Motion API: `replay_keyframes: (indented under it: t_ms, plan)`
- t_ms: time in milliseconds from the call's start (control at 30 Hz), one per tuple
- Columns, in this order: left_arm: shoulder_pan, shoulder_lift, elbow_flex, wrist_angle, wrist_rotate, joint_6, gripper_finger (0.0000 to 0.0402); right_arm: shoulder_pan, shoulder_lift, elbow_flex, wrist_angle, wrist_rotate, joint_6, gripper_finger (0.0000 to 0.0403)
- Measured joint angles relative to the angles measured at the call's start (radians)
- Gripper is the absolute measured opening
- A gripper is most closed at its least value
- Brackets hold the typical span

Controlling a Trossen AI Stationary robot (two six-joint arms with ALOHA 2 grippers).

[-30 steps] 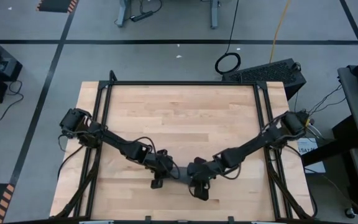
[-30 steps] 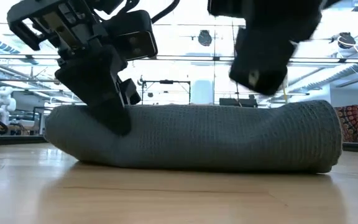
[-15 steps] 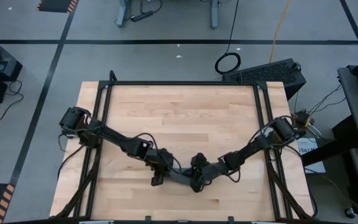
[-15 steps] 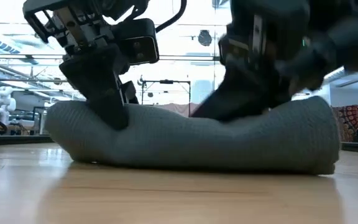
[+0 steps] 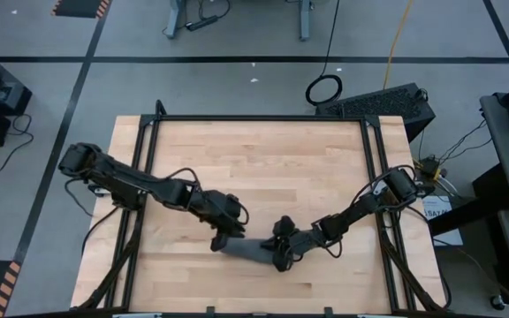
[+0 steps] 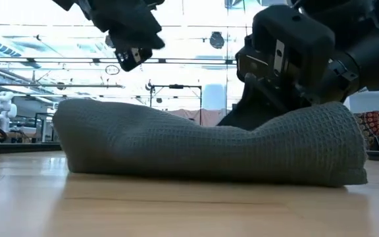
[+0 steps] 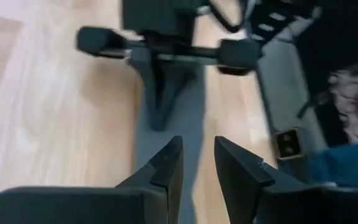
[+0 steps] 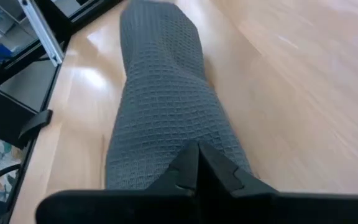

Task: Roll towel
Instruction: Roll the gray towel on the center of table

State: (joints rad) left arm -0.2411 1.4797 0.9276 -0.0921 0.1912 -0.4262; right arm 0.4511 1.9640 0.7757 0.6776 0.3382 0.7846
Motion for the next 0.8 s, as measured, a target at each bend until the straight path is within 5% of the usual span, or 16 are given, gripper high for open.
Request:
replay_keyframes:
  t_ms: [167,367,633,800]
  plan:
    - [-0.058,0.096,-0.001,0.111,-0.145,-0.010,0.0096,0.000,0.000,0.024,-0.001,-0.001,-0.037,0.0000]
    - [-0.133,0.233,-0.001,0.248,-0.119,-0.014,0.0096,0.000,-0.040,0.031,-0.003,-0.003,-0.040,0.0000]
    - [-0.175,0.343,-0.001,0.245,-0.242,-0.040,0.0095,0.049,-0.120,0.031,-0.002,-0.024,-0.039,0.0000]
    - [-0.168,0.357,-0.002,0.247,-0.250,-0.039,0.0095,0.121,-0.120,0.031,-0.030,0.061,0.012,0.0000]
